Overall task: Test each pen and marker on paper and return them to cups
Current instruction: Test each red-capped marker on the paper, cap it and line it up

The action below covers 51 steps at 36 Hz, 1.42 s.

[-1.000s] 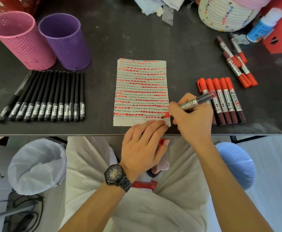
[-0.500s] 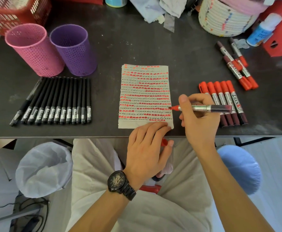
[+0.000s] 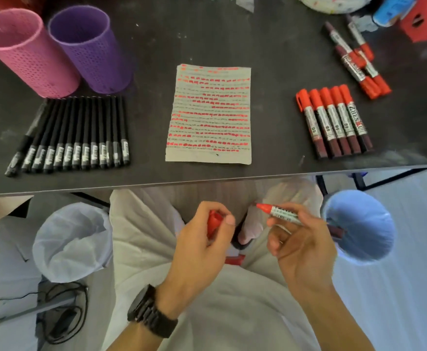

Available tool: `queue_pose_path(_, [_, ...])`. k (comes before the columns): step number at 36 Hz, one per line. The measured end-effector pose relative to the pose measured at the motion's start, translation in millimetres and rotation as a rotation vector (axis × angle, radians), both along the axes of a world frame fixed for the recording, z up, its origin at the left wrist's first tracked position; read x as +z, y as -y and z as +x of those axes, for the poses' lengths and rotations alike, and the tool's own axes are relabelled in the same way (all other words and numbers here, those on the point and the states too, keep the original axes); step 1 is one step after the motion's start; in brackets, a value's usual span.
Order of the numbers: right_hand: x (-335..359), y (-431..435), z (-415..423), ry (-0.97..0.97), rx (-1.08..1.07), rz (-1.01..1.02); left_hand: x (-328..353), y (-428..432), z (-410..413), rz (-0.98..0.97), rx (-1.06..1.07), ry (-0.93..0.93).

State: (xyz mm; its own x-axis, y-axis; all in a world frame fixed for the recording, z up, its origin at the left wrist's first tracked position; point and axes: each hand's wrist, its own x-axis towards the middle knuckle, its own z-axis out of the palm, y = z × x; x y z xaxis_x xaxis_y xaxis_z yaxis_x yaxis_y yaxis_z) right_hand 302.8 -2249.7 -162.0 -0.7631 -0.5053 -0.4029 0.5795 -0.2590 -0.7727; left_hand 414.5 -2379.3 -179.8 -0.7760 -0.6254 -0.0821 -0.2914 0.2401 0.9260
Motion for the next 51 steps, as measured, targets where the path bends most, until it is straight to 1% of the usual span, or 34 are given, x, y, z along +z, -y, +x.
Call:
queue_pose_path(2, [-6.1,-2.3,8.3,0.081,-0.04,0.068,-9.8,-1.2,7.2,0.115,-0.03,0.064])
queue_pose_path(5, [-15.4,-4.8,14.9,0.154,-0.09,0.134,-20.6,-2.1,17.2,0.277,-0.07,0.098])
queue_pose_path(6, [-17.1,-4.4,15.8,0.171,-0.097,0.149,-23.1,-2.2,19.8,0.291,-0.076,0.112])
queue_pose_path(9, [-17.5,-0.1,15.7,0.177,-0.069,0.181,-27.4,-0.2,23.9,0.215,-0.083,0.135])
queue_pose_path(12, [-15.6,6.3,13.9,0.136,-0.013,0.199,-27.4,3.6,25.0,0.175,-0.07,0.108])
queue_pose_path(18, [-14.1,18.4,9.8,0.033,0.112,0.155,-30.4,14.4,27.7,0.224,0.045,0.078])
queue_pose_path(23, [-23.2,19.6,13.3,-0.061,0.16,0.177,-28.6,18.1,28.7,0.247,0.051,0.044])
queue_pose_path(29, [-30.0,17.7,21.4,-0.163,0.278,0.194,-24.3,18.2,26.9,0.149,-0.08,0.052])
queue_pose_path(32, [-29.5,17.7,20.7,-0.214,0.35,0.218,-23.2,20.1,26.7,0.162,-0.118,0.038])
queue_pose_path(37, [-26.4,10.1,5.5,-0.333,0.51,0.271,-22.6,31.0,33.6,0.238,-0.142,0.023])
queue_pose_path(41, [-22.7,4.8,-2.5,-0.31,0.635,0.26,-19.8,37.1,37.7,0.17,-0.162,0.06])
queue_pose_path(45, [-19.9,1.5,-10.8,-0.128,0.713,0.186,-15.5,39.2,38.2,0.037,-0.161,0.074])
queue_pose_path(46, [-18.3,1.1,-12.5,-0.115,0.716,0.175,-13.7,39.4,38.3,0.002,-0.162,0.07])
queue_pose_path(48, [-13.3,1.0,-13.7,-0.185,0.733,0.198,-8.7,39.7,37.7,-0.064,-0.171,0.065])
queue_pose_path(51, [-5.1,1.3,-14.4,-0.405,0.769,0.27,0.2,42.5,36.4,-0.147,-0.204,0.081])
